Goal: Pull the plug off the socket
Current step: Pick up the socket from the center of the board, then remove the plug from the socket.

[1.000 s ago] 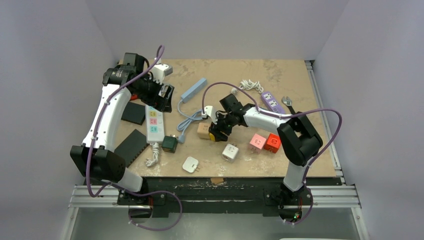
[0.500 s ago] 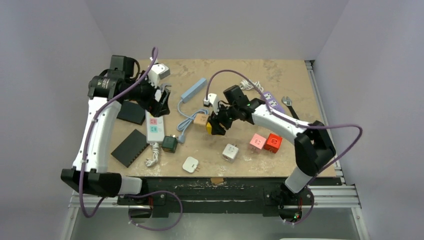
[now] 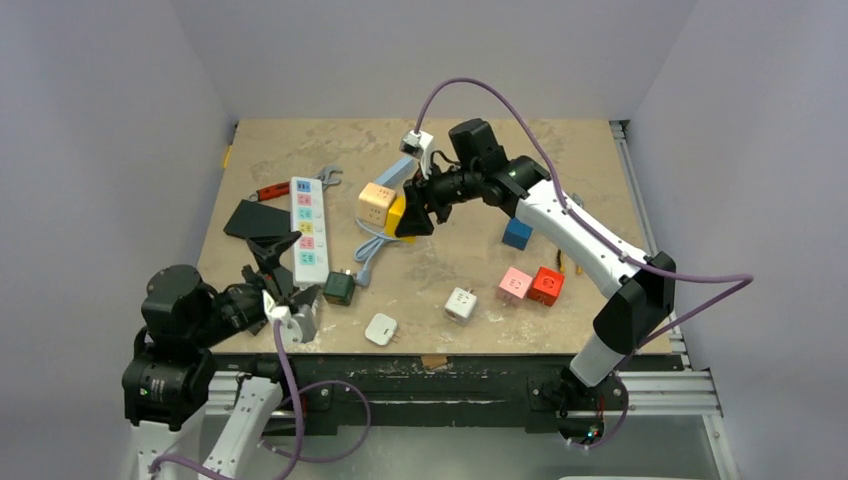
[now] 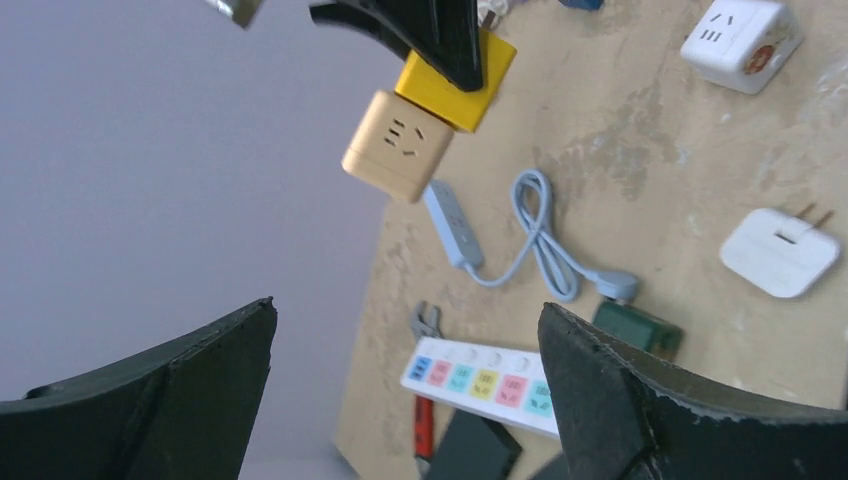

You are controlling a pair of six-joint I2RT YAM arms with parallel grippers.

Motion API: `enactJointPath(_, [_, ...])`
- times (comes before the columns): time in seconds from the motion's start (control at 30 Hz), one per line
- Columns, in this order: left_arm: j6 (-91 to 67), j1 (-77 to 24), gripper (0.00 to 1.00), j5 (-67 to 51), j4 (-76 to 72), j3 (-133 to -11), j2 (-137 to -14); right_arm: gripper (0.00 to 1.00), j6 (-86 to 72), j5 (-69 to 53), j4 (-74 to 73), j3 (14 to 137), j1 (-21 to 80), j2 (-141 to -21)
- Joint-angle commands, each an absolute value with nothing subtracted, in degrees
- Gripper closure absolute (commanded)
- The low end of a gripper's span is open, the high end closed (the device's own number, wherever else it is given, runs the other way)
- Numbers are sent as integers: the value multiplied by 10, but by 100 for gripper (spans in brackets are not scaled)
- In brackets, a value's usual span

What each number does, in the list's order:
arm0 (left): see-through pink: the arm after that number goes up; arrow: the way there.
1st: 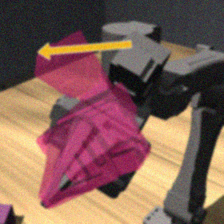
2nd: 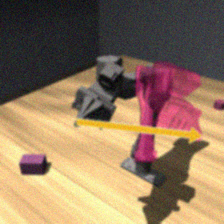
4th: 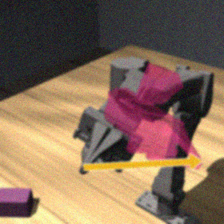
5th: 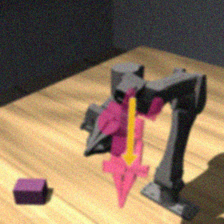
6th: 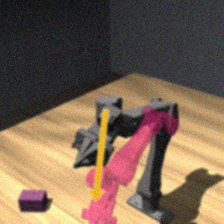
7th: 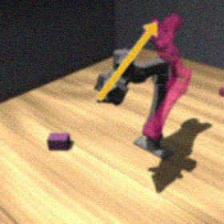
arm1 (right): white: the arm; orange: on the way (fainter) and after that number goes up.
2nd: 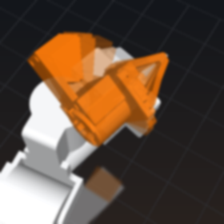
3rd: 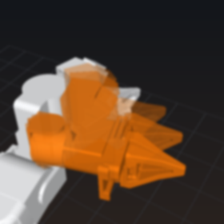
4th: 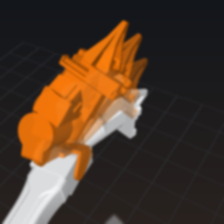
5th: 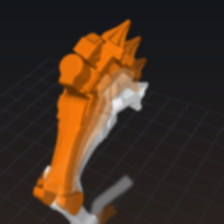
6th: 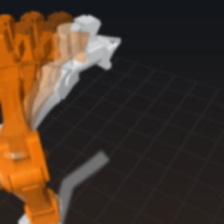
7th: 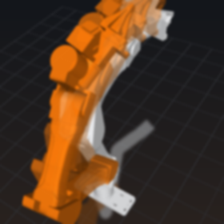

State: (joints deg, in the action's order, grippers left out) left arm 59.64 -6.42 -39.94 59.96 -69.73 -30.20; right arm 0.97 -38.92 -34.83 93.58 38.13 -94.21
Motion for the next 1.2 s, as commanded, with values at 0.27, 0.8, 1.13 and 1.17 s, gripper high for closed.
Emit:
enactJointPath(0.27, [835, -69, 0, -528, 354, -554, -272, 100, -55, -383, -358, 956, 469, -901])
enactJointPath(0.8, [958, -135, 0, -453, 471, -555, -303, 100, -82, -328, -330, 961, 514, -895])
enactJointPath(1.13, [899, -208, 0, -345, 413, -554, -363, 100, -112, -292, -279, 946, 550, -874])
enactJointPath(1.17, [902, -208, 0, -342, 417, -554, -365, 100, -112, -290, -274, 941, 550, -869])
